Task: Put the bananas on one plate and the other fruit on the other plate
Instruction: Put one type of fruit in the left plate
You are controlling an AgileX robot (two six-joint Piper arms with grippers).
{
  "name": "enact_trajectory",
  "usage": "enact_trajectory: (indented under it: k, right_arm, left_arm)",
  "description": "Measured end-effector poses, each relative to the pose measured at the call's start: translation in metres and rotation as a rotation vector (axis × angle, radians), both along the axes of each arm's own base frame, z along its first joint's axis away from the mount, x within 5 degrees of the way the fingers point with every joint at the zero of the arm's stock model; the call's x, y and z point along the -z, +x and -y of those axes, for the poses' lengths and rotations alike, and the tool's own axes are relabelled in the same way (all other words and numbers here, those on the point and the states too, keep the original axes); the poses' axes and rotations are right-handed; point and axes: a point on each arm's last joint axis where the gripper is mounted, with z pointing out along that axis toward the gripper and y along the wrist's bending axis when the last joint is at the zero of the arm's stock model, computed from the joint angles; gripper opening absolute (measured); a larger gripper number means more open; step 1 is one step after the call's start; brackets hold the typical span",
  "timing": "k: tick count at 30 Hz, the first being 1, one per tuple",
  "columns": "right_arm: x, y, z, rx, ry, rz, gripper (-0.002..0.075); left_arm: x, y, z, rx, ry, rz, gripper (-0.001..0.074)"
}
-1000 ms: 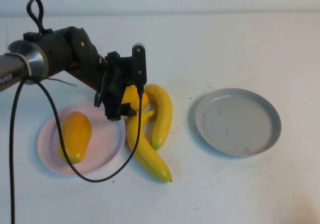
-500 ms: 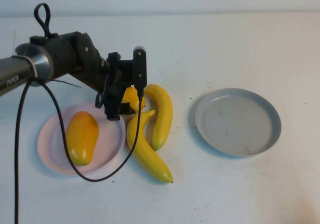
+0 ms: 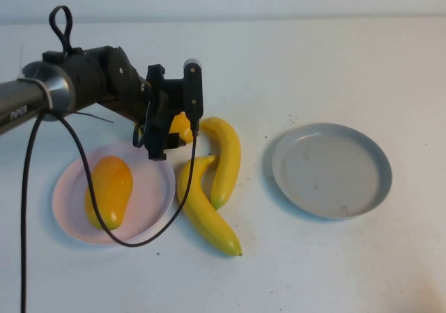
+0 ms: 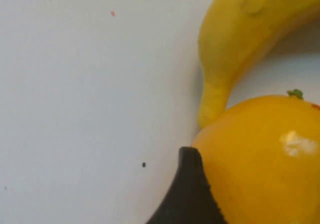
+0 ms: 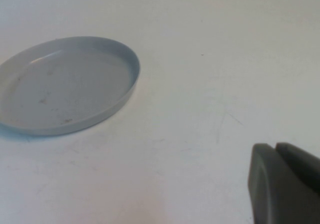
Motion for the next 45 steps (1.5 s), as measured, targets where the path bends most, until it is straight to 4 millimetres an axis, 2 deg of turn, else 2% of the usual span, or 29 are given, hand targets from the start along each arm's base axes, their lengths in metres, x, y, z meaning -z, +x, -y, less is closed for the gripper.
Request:
enact_trajectory:
  k: [4,11,17,21,26,31,38,45]
  right_arm:
    - [0.000,0.000,0.000,0.000,0.000,0.000,-0.0017]
    - [0.000,0.000,0.000,0.000,0.000,0.000,-0.0017]
    - [0.000,0.000,0.000,0.000,0.000,0.000,-0.0017]
    - [0.000,0.000,0.000,0.000,0.000,0.000,-0.0017]
    - [0.000,0.000,0.000,0.000,0.000,0.000,-0.0017]
    - [0.000,0.000,0.000,0.000,0.000,0.000,-0.0017]
    - [0.000,0.000,0.000,0.000,0.000,0.000,-0.0017]
    - [0.000,0.000,0.000,0.000,0.000,0.000,-0.0017]
  left_arm:
    - [-0.017,-0.003,0.002,-0.041,-0.072,0.016,0.0480]
    - [-0.085,-0.027,-0.001,-0.247,-0.295,-0.005,0.0469]
    - [-0.141,-0.063,-0.010,-0.644,-0.635,-0.226,0.0464]
    - [-0.157,-0.087,-0.016,-0.843,-0.722,-0.406,0.0463]
    - [-0.151,-0.103,-0.022,-0.943,-0.597,-0.552,0.0461]
    - [-0.141,-0.109,-0.031,-1.056,-0.462,-0.597,0.0455]
    - [-0.115,-0.093,-0.032,-1.213,-0.407,-0.610,0.0454]
    - [-0.070,-0.074,-0.009,-1.229,-0.340,-0.649,0.0447]
